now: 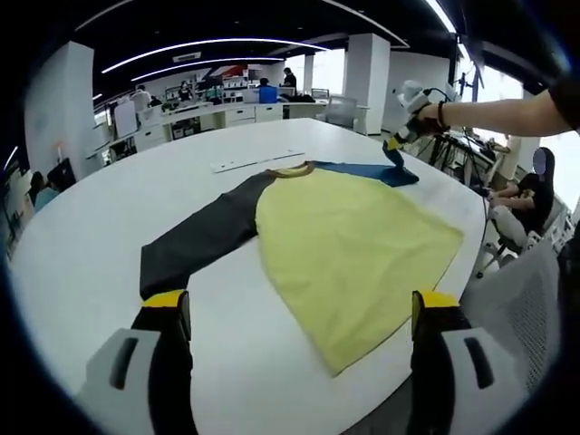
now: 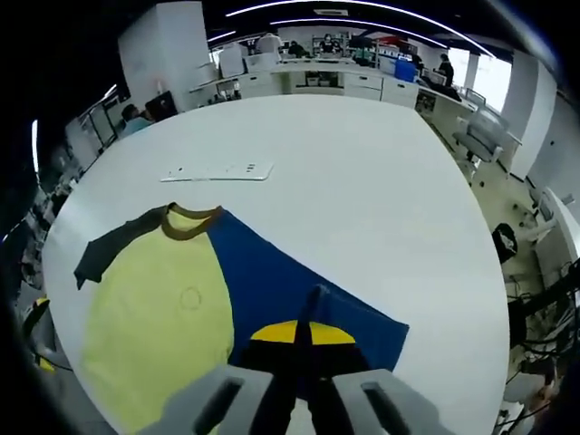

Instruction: Fold the garment on the visible template until the final outline fits inside the template.

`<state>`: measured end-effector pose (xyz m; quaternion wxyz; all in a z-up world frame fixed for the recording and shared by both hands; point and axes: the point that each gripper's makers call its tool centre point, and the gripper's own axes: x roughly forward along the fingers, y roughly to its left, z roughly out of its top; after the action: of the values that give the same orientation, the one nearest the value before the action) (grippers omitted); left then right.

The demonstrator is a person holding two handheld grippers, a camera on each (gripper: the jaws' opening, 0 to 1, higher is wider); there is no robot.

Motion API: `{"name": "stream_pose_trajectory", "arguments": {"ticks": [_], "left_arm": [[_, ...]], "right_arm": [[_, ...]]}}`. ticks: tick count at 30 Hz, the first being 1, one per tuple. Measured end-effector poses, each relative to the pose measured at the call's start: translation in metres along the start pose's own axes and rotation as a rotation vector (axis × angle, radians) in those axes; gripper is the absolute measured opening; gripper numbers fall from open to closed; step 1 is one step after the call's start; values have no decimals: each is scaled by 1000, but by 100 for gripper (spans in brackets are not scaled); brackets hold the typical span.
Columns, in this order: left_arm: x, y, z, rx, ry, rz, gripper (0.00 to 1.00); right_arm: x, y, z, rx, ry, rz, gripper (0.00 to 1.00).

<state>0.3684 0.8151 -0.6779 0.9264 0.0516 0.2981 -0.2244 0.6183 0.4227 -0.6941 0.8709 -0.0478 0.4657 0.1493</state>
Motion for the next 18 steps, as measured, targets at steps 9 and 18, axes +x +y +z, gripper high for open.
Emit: {"name": "stream_pose_trajectory", "arguments": {"ticks": [9, 18], "left_arm": [[-1, -1, -1, 1, 0, -5, 99], [-2, 0, -2, -1, 0, -5, 99]], "right_arm": [[3, 20, 8, -28, 0, 27, 0], [5, 36, 14, -60, 4, 41, 0]]}}
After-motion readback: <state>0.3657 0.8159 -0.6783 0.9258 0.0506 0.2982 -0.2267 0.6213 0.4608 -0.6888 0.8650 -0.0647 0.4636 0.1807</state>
